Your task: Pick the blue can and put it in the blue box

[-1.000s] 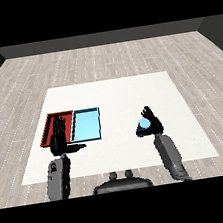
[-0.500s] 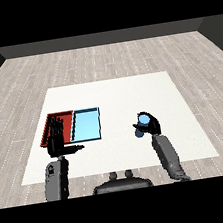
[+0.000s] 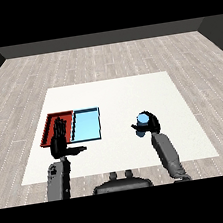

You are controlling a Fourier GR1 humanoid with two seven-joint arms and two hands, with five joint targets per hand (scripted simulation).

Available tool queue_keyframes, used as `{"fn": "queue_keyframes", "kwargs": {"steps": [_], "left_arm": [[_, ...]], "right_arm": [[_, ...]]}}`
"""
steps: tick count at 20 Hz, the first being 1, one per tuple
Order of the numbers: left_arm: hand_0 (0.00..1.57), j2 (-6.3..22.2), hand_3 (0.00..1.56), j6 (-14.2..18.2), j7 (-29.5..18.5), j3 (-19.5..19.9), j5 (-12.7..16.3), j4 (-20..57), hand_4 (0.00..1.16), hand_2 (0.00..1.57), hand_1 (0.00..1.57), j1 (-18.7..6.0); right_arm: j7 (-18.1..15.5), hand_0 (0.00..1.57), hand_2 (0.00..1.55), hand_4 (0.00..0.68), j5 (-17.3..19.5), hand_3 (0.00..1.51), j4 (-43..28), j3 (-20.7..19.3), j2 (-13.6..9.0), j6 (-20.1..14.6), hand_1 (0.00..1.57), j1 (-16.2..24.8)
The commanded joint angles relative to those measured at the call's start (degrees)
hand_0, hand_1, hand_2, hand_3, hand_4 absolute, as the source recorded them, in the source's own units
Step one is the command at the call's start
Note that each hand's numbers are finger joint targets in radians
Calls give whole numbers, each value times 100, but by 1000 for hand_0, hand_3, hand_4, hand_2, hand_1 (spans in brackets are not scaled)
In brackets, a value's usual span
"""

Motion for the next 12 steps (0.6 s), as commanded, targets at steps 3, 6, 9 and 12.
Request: {"fn": "queue_keyframes", "kwargs": {"steps": [3,6,9,12], "left_arm": [[0,4,0,60,398,-268,-236,-60,0,0,0,-203],[0,-325,0,135,48,-607,-488,579,0,0,0,-463],[0,-167,0,77,668,-520,-328,430,0,0,0,-581],[0,-204,0,-15,815,-809,-452,236,0,0,0,-399]], "right_arm": [[393,1426,1450,624,275,1400,-1040,325,-126,-114,1426,186],[833,1458,1455,623,172,1401,-1576,206,-519,87,1458,98],[631,1430,1447,622,492,1393,-1655,365,-291,-275,1430,-107],[905,1435,1447,617,406,1403,-2083,285,-641,60,1435,-12]]}}
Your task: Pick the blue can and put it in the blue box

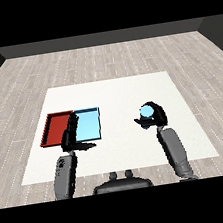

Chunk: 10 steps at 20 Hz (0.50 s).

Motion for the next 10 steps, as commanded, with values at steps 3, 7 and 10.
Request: {"fn": "queue_keyframes", "kwargs": {"steps": [3,7,10], "left_arm": [[0,-190,0,173,147,-494,-252,206,0,0,0,-22],[0,-195,0,287,86,-687,-354,71,0,0,0,128],[0,-196,0,494,41,-1094,-160,149,0,0,0,286]], "right_arm": [[69,1421,1445,616,78,1405,-536,-48,-237,236,1421,182],[402,1435,1452,606,621,1404,-741,352,147,-250,1435,-70],[560,1435,1452,606,1068,1404,-599,761,618,-748,1435,-328]]}}
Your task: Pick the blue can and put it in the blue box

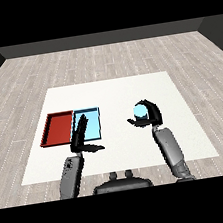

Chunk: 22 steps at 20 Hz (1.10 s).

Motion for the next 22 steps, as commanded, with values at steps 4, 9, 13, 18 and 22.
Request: {"fn": "queue_keyframes", "kwargs": {"steps": [4,9,13,18,22], "left_arm": [[0,-20,0,243,157,-340,386,1024,0,0,0,-878],[0,-21,0,711,477,-994,736,655,0,0,0,-729],[0,-21,0,738,138,-1180,689,899,0,0,0,-542],[0,-21,0,1633,-61,-1723,890,1696,0,0,0,-1149],[0,-21,0,1274,-165,-1506,1050,1687,0,0,0,-1083]], "right_arm": [[340,1438,1451,609,519,1401,79,974,442,-1096,1438,-322],[265,1458,1456,612,455,1397,223,1041,447,-1026,1458,-507],[-205,1472,1463,614,328,1398,618,888,450,-794,1472,-436],[418,1487,1466,604,604,1399,205,988,452,-785,1487,-673],[450,1493,1469,610,592,1401,-137,1014,405,-697,1493,-517]]}}
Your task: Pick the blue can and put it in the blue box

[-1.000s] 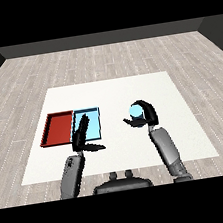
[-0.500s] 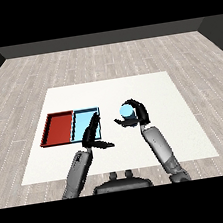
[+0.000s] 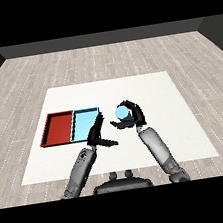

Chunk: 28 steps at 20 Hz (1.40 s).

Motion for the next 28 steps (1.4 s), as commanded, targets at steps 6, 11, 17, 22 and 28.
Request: {"fn": "queue_keyframes", "kwargs": {"steps": [6,11,17,22,28], "left_arm": [[0,-1,0,388,-7,-346,452,309,0,0,0,-316],[0,-1,0,216,-110,-244,631,775,0,0,0,-547],[0,-1,0,208,34,-70,597,811,0,0,0,-751],[0,-1,0,241,-60,-212,454,536,0,0,0,-406],[0,-1,0,541,-443,-672,1124,1237,0,0,0,-1059]], "right_arm": [[-243,1481,1465,605,-114,1399,-159,208,16,0,1481,271],[-287,1479,1459,605,-191,1393,-186,941,16,-518,1479,354],[-414,1488,1462,608,-370,1399,542,987,16,-695,1488,-308],[-438,1463,1458,620,-552,1407,545,856,16,-511,1463,-392],[-589,1455,1459,613,-915,1390,482,892,16,-695,1455,-415]]}}
